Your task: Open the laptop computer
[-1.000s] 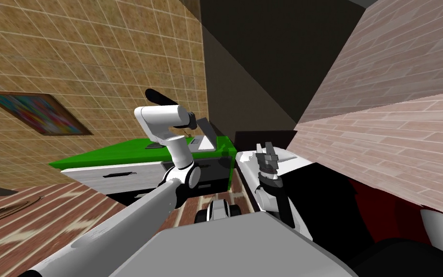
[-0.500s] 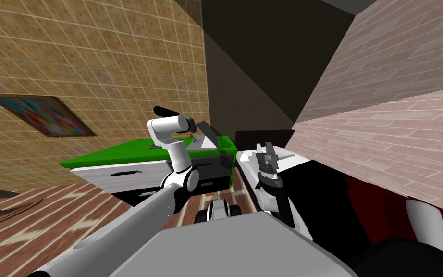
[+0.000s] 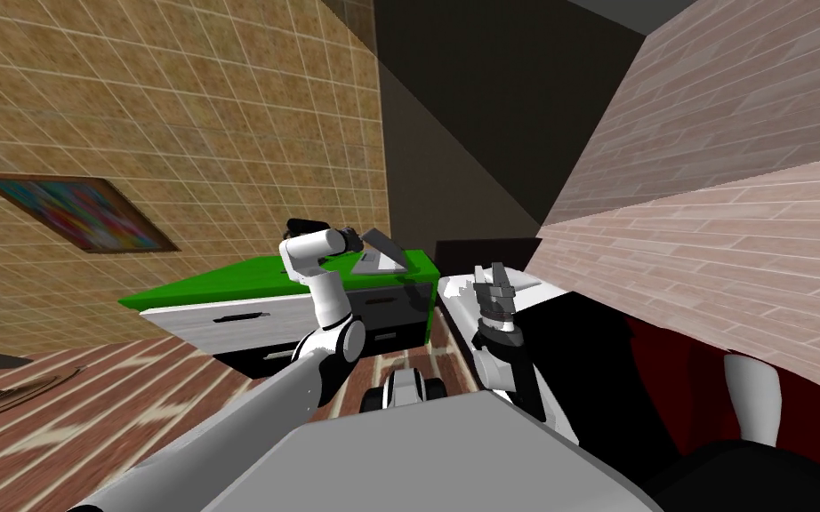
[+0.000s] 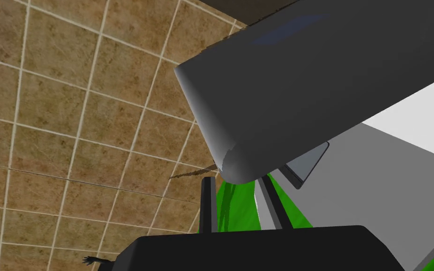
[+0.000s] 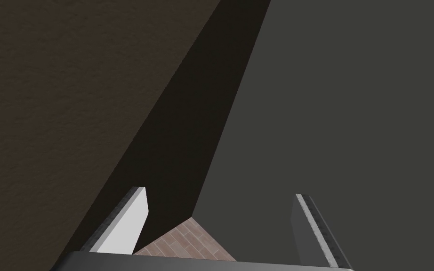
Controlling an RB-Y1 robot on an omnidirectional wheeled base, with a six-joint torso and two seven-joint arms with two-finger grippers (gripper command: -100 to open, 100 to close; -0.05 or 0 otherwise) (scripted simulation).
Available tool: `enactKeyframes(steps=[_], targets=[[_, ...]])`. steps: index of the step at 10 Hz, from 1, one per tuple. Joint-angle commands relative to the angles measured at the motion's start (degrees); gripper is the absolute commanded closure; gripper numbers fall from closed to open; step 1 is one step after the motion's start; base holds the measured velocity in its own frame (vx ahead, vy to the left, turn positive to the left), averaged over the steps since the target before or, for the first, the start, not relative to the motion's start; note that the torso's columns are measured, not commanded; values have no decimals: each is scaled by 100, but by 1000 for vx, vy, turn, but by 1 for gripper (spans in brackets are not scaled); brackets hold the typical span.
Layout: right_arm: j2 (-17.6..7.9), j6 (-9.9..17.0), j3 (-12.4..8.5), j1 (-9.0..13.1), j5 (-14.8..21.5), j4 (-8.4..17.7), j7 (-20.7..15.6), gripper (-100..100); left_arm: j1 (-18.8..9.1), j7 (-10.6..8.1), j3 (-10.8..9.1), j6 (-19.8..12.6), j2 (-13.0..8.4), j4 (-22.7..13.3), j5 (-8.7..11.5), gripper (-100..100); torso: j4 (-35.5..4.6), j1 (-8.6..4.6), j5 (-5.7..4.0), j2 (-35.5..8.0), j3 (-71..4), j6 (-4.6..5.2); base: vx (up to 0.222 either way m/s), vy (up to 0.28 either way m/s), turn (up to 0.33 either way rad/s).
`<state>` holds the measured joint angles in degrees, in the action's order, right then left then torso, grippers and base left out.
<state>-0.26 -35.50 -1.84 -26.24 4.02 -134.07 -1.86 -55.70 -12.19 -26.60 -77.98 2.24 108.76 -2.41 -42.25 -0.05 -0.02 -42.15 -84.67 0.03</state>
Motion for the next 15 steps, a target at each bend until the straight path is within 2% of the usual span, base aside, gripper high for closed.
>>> enactKeyframes(steps=[1, 2, 3, 4, 6, 7, 8, 10, 11, 12, 13, 15], targets=[[0, 0, 0, 0, 0, 0, 0, 0, 167, -100, -101, 228, 4, -76, 185, 100, -8, -8, -4, -11, 7, 0, -13, 17, -26], [0, 0, 0, 0, 0, 0, 0, 0, 316, -179, -191, 403, 7, -144, 361, 100, -1, -7, -2, -13, 9, 5, -38, 26, -49], [0, 0, 0, 1, 0, 0, 0, 0, -72, -260, 78, 573, -74, -396, 408, -100, 5, -2, 0, -7, 4, 9, -56, 24, 253], [0, 0, 0, -1, 0, 0, 0, 0, -199, -260, 78, 693, -74, -600, 408, -100, -7, -5, -5, -13, 7, 2, -32, 4, 143], [1, 0, 1, 0, 0, 0, 0, 0, -199, -260, 78, 693, -74, -923, 408, -100, -5, -11, -4, -9, 7, 3, -2, -7, -14], [1, 0, 1, 0, 0, 0, 0, 0, -460, -391, 285, 991, -156, -1111, 582, -100, -4, -3, -1, -8, 6, -1, -25, -3, 359], [0, 0, 0, 0, 0, 0, 0, 0, -579, -391, 285, 1100, -156, -1241, 582, -100, -11, 3, -1, -21, 13, 1, -34, 3, 12], [0, 0, 0, 0, 0, 0, 0, 0, -613, -391, 285, 1100, -156, -1647, 582, -100, -9, 4, 1, -23, 17, -2, -7, 1, -2], [0, 0, 0, 0, 0, 0, 0, 0, -613, -391, 285, 1100, -156, -1736, 582, -100, -3, 6, 3, -13, 10, -3, 0, 0, 0], [0, 0, 0, 0, 0, 0, 0, 0, -890, -523, 492, 1354, -238, -1897, 757, -100, -1, 7, 3, -9, 7, -3, -25, 5, 308], [0, 0, 0, -1, 0, 0, 0, 0, -1026, -523, 492, 1506, -238, -2175, 757, -100, -5, 11, 4, -15, 10, -8, -32, 3, 131], [0, 0, 1, 1, 0, 0, 0, 0, -1026, -523, 492, 1506, -238, -2499, 757, -100, -3, 2, 1, -15, 12, 0, -13, 4, -39]])
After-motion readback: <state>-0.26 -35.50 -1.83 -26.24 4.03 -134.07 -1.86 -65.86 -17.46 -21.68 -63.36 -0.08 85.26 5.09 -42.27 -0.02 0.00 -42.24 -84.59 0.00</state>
